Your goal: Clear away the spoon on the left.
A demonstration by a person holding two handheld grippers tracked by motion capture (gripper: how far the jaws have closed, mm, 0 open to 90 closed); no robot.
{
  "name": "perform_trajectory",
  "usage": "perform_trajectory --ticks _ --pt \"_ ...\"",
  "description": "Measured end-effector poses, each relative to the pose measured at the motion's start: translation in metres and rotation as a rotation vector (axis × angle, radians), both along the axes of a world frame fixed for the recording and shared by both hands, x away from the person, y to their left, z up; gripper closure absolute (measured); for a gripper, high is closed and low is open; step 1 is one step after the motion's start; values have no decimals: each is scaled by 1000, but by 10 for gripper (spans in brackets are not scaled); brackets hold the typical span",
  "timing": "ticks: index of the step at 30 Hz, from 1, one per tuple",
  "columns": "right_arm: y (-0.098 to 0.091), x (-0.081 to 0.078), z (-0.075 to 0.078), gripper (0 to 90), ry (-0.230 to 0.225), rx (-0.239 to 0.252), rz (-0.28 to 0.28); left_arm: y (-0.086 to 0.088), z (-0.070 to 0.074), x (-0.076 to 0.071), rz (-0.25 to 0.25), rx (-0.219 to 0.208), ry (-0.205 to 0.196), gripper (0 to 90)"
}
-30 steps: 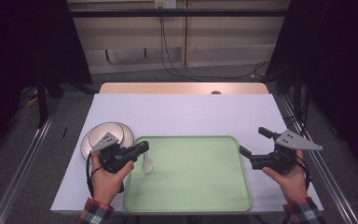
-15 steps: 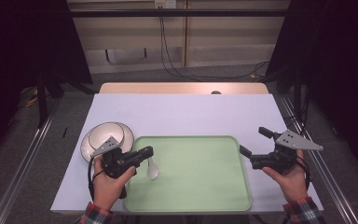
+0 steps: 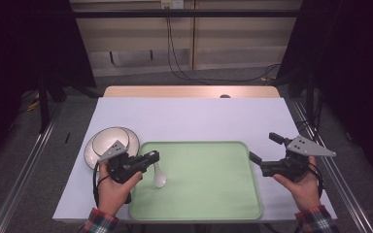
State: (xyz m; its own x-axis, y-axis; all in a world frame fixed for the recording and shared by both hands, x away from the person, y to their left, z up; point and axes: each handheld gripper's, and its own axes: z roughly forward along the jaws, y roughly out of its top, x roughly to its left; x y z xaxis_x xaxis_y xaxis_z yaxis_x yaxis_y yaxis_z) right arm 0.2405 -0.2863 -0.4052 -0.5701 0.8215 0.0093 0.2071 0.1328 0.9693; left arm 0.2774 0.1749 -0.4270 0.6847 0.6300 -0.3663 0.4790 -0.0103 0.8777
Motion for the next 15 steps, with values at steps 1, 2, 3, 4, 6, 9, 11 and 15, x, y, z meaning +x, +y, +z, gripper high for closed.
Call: perform_trajectory --ticks 1,2,3,4,6,9,11,15 --pt "-1 0 0 16 -1 2 3 0 -1 1 0 9 -7 807" --pt "-1 0 0 16 -1 2 3 1 -1 2 6 20 -11 807" --pt "-1 0 0 16 0 2 3 1 -2 3 8 21 -13 803" --pt "-1 0 0 16 0 1 3 1 -3 4 9 25 -16 799" --pt "-1 -1 0 16 2 0 3 2 -5 7 15 41 -24 789" --pt "-1 -1 0 16 3 0 2 4 -8 11 16 43 -29 779" --pt "-1 -1 0 18 6 -1 1 4 -10 13 19 53 -34 769" --pt "-1 0 -1 17 4 -3 3 4 -13 17 32 88 -37 756"
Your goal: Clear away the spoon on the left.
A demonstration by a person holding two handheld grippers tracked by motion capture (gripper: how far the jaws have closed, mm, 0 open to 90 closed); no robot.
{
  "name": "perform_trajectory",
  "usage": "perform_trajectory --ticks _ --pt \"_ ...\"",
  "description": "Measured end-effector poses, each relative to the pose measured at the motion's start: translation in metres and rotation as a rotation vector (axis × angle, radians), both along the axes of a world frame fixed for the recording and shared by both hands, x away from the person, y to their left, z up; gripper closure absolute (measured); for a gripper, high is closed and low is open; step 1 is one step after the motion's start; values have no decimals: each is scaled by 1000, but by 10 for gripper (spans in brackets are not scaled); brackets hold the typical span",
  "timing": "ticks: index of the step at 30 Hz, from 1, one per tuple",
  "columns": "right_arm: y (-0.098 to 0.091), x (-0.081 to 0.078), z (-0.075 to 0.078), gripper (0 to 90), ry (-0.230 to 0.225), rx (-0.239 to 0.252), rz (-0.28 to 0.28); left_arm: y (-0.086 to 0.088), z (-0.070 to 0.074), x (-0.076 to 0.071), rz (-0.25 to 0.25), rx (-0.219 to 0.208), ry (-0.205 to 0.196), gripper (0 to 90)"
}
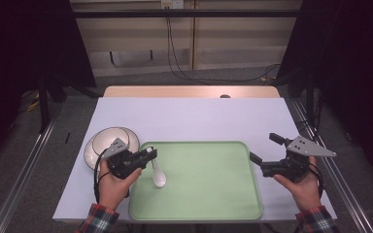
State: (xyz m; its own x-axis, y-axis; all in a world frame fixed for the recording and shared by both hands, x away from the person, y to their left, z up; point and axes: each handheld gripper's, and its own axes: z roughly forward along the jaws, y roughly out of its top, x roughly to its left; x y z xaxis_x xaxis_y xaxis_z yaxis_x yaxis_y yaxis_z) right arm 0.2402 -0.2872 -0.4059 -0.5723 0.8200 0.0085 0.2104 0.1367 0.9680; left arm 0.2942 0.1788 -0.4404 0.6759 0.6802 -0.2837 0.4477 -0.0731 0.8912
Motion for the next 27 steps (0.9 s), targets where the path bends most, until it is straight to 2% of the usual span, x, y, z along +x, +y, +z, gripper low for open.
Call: perform_trajectory --ticks 3,7,15,18,19,21,27 --pt "0 0 0 18 1 0 -4 -1 -2 3 -6 -3 -3 752" --pt "-1 0 -1 20 3 -3 0 -1 -4 5 -1 14 -13 745" --pt "-1 -1 -1 20 1 1 -1 -3 -9 7 13 38 -7 732" --pt "-1 -1 -1 20 5 3 -6 -4 -10 7 21 39 -9 730" --pt "-1 -1 -1 20 4 3 -6 -3 -10 8 10 26 -9 729" --pt "-1 -1 -1 19 4 0 2 -3 -11 8 20 40 -3 728" --pt "-1 -1 -1 20 4 0 1 -5 -13 9 11 45 -3 723"
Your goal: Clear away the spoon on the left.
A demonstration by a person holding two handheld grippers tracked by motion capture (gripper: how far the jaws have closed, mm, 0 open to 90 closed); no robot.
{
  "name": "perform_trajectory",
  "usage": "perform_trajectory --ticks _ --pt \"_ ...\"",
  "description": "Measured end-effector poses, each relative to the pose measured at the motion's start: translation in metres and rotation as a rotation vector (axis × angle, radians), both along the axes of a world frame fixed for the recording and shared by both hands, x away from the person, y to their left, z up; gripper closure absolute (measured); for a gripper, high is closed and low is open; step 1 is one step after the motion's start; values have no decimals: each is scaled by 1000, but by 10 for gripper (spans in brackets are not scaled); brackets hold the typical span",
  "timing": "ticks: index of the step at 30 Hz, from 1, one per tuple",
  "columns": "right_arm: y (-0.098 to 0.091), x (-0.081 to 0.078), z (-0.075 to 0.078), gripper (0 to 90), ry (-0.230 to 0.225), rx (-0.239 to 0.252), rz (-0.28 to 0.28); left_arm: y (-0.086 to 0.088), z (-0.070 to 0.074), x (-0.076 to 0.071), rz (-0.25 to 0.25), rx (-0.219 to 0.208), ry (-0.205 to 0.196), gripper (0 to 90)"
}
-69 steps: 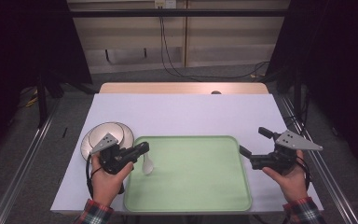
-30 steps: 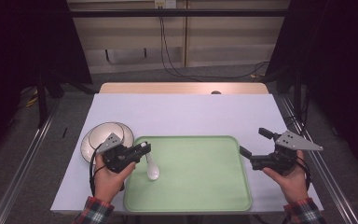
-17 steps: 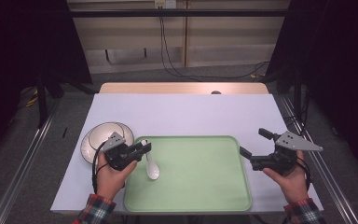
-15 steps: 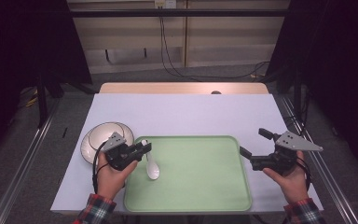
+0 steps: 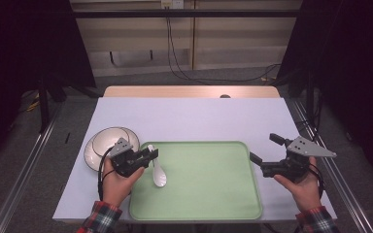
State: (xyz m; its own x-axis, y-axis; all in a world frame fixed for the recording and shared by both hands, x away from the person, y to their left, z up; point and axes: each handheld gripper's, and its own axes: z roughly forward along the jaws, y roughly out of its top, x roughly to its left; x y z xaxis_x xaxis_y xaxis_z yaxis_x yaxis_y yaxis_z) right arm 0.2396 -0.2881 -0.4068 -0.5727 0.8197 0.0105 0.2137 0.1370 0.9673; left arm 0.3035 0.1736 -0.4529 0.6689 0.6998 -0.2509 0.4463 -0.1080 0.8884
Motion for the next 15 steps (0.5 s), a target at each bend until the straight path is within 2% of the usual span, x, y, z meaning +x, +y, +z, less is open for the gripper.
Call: perform_trajectory --ticks 5,15 --pt "0 0 0 20 1 -2 -5 -2 -2 0 -13 4 4 724" --pt "0 -1 0 20 2 -1 -1 -3 -4 1 6 17 6 714"
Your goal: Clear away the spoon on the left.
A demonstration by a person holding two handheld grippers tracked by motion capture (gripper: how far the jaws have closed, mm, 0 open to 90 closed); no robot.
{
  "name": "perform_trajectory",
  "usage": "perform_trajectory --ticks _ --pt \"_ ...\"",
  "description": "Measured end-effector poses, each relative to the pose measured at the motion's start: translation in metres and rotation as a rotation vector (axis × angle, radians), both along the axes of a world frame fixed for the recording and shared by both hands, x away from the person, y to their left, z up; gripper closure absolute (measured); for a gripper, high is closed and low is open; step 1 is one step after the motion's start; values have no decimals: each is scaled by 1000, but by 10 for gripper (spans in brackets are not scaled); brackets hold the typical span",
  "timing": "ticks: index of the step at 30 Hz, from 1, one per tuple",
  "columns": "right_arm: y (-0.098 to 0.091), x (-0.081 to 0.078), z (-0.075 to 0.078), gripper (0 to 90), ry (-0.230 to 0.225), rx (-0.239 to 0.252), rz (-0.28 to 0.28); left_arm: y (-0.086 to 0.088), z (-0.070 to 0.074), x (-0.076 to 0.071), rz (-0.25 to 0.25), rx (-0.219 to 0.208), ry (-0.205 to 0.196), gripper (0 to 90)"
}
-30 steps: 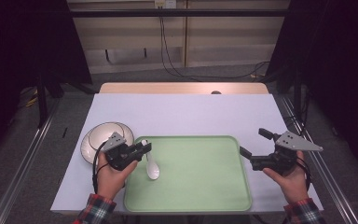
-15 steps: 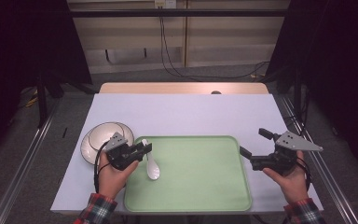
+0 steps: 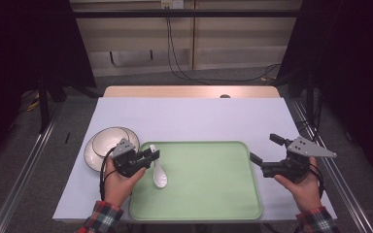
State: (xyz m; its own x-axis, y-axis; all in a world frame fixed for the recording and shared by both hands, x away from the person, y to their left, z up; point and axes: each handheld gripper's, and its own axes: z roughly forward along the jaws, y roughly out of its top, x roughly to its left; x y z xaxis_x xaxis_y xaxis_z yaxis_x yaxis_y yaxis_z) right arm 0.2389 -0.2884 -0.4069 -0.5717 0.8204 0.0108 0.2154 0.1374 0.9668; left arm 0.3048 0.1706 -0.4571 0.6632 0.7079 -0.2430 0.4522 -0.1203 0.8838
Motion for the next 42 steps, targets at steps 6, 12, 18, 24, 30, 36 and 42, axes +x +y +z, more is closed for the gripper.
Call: perform_trajectory --ticks 6,12,18,24,30,36,42 --pt "1 0 0 20 0 1 1 0 -2 2 -12 -1 5 706" --pt "1 0 -1 20 -2 -1 7 -3 -5 1 -13 11 17 703" --pt "0 -1 0 20 -1 0 4 -5 -6 -1 -13 18 21 699" --pt "1 -1 0 20 1 0 6 -7 -8 -5 -28 28 34 695" --pt "1 -1 0 20 0 -2 4 -6 -10 -6 -31 30 39 693" --pt "1 -1 0 20 2 -2 7 -5 -10 -6 -27 26 47 685" --pt "1 -1 0 20 2 -3 6 -4 -10 -6 -12 26 57 681"
